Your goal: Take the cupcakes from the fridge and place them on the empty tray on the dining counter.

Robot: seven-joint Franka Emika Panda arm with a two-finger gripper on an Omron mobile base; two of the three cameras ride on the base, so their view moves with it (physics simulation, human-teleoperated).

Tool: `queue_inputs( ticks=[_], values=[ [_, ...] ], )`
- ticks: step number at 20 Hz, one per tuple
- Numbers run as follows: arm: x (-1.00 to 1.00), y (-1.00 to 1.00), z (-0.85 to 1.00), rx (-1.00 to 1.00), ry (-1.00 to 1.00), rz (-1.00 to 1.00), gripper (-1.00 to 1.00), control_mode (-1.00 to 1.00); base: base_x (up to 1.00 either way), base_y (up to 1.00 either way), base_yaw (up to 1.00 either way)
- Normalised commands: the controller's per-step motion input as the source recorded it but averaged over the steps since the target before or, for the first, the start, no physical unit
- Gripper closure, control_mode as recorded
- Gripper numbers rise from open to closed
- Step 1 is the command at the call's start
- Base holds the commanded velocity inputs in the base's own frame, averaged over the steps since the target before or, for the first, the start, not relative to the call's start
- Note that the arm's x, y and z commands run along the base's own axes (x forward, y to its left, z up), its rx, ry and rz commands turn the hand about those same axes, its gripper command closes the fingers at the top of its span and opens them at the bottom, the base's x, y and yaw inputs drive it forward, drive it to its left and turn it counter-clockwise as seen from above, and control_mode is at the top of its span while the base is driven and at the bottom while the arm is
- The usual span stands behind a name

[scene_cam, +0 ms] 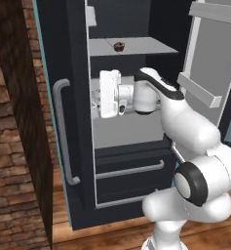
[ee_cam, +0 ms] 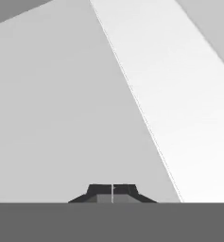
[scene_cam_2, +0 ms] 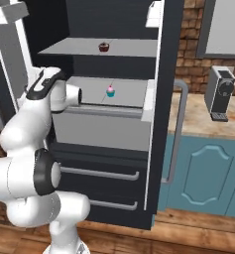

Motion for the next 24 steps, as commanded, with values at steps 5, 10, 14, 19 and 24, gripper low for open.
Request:
queue_inputs(
  ticks=[5, 10, 14, 19, 24],
  values=[
    [-0.01, 1.0, -0.96, -0.05, -0.11, 0.13, 1.0, -1.0, 0.0, 0.0, 0.0],
    [-0.05, 1.0, -0.63, -0.04, -0.17, 0.1, 1.0, -1.0, 0.0, 0.0, 0.0],
    [-0.32, -0.24, 0.33, 0.0, -0.2, 0.08, 1.0, -1.0, 0.0, 0.0, 0.0],
    [-0.54, -1.0, 0.55, -0.31, -0.46, 0.0, 1.0, -1.0, 0.0, 0.0, 0.0],
    [-0.32, -1.0, 0.28, -0.49, -0.33, -0.13, 1.0, -1.0, 0.0, 0.0, 0.0]
  ],
)
